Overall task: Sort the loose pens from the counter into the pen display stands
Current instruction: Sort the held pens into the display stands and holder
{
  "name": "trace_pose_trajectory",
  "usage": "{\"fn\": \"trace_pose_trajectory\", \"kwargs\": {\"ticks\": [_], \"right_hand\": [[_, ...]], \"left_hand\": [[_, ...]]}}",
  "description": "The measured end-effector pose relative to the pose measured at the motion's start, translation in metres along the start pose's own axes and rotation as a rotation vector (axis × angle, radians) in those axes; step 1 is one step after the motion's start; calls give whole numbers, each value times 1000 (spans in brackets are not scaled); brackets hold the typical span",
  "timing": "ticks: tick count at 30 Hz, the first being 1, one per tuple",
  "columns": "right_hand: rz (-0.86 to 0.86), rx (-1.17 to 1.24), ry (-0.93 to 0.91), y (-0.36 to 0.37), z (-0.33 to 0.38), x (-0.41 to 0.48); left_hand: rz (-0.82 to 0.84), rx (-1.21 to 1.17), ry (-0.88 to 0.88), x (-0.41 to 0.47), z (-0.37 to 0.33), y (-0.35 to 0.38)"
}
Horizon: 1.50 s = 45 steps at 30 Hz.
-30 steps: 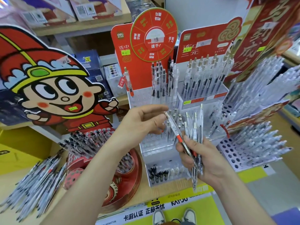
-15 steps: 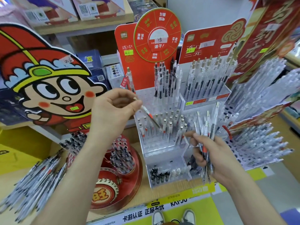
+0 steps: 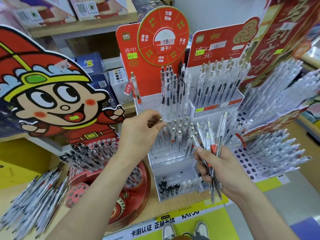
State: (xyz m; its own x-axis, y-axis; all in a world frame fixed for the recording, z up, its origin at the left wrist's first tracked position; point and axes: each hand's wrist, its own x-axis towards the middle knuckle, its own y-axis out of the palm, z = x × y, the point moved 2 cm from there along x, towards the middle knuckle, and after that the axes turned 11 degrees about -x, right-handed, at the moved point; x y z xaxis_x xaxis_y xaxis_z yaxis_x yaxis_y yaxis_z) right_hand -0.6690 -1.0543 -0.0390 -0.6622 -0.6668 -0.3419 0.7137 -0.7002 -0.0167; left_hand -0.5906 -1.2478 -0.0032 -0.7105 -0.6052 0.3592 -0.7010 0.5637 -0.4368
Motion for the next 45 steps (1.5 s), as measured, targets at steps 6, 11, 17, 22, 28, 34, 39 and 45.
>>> {"fn": "trace_pose_trajectory", "kwargs": {"ticks": [6, 11, 17, 22, 28, 34, 39, 45], "right_hand": [[12, 20, -31, 0, 5, 0], [47, 61, -42, 0, 5, 0], [65, 87, -36, 2, 3, 1], [56, 68, -41, 2, 2, 3], [47, 108, -43, 4, 3, 4], [42, 168, -38, 7, 5, 5], [30, 163, -32, 6, 5, 4], [39, 177, -54, 9, 9, 3]], "left_hand": [[49, 62, 43, 3, -3, 0], [74, 90, 8, 1, 7, -3], [218, 377, 205, 2, 12, 15], [220, 569, 312, 8, 16, 25], [273, 629, 301, 9, 11, 24], [431, 615, 273, 14, 12, 19], [434, 611, 257, 14, 12, 21], [405, 617, 259, 8, 7, 17]]}}
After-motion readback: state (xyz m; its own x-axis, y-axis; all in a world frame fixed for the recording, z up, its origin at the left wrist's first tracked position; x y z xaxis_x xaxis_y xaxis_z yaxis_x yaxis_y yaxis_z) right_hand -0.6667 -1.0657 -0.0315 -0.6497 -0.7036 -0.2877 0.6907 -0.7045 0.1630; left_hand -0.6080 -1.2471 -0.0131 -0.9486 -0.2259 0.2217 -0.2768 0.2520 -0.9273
